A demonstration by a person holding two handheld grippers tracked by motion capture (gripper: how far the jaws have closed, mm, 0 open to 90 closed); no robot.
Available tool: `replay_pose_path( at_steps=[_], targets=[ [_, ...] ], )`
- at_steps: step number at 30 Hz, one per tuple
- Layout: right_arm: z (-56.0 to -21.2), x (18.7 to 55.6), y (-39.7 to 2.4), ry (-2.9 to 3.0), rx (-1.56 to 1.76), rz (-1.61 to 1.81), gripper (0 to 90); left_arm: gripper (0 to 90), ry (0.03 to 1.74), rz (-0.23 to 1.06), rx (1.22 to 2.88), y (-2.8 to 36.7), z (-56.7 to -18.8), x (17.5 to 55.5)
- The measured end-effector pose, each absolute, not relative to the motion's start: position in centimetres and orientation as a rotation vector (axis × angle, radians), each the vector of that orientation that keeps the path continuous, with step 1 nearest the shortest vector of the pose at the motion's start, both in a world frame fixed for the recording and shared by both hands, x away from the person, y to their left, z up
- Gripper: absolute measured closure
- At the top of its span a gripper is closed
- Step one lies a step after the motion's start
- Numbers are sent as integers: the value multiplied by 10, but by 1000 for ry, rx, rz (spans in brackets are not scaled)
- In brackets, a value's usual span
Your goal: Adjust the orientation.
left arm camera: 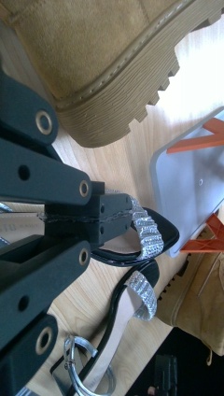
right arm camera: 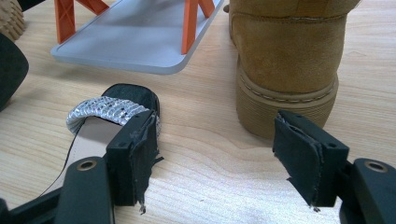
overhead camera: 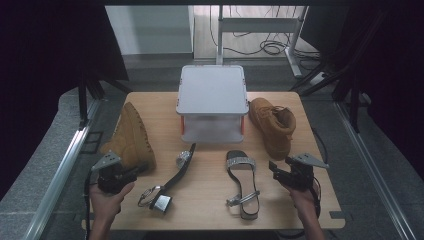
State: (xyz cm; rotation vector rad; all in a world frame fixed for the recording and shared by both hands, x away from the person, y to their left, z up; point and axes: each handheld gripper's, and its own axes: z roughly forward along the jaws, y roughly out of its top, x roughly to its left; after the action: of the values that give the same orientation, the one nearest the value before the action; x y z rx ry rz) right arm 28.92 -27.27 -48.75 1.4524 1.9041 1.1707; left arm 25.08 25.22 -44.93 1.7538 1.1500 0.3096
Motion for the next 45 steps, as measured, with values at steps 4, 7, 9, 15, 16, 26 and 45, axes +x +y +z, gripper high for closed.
replay_pose_path(
  at_steps=[4, 7, 9, 15, 16, 26, 45],
  targets=[
    [-488, 291, -272, 1908, 1449, 1157, 310, 900, 1161, 321, 1759, 253, -448, 252],
    [-488, 290, -273, 1905, 1458, 1158, 310, 900, 1169, 322, 1770, 251, -446, 255],
    [-487, 289, -274, 1896, 1463, 1167, 310, 900, 1175, 323, 1790, 249, -445, 257],
    [-487, 284, -277, 1881, 1472, 1154, 312, 900, 1196, 307, 1835, 245, -450, 263],
    [-486, 283, -277, 1875, 1474, 1154, 318, 899, 1198, 301, 1841, 244, -452, 264],
    [-489, 283, -273, 1903, 1463, 1144, 318, 900, 1150, 248, 1981, 209, -464, 278],
    [-493, 282, -271, 1917, 1468, 1127, 310, 900, 1097, 185, 2085, 175, -472, 293]
  ],
)
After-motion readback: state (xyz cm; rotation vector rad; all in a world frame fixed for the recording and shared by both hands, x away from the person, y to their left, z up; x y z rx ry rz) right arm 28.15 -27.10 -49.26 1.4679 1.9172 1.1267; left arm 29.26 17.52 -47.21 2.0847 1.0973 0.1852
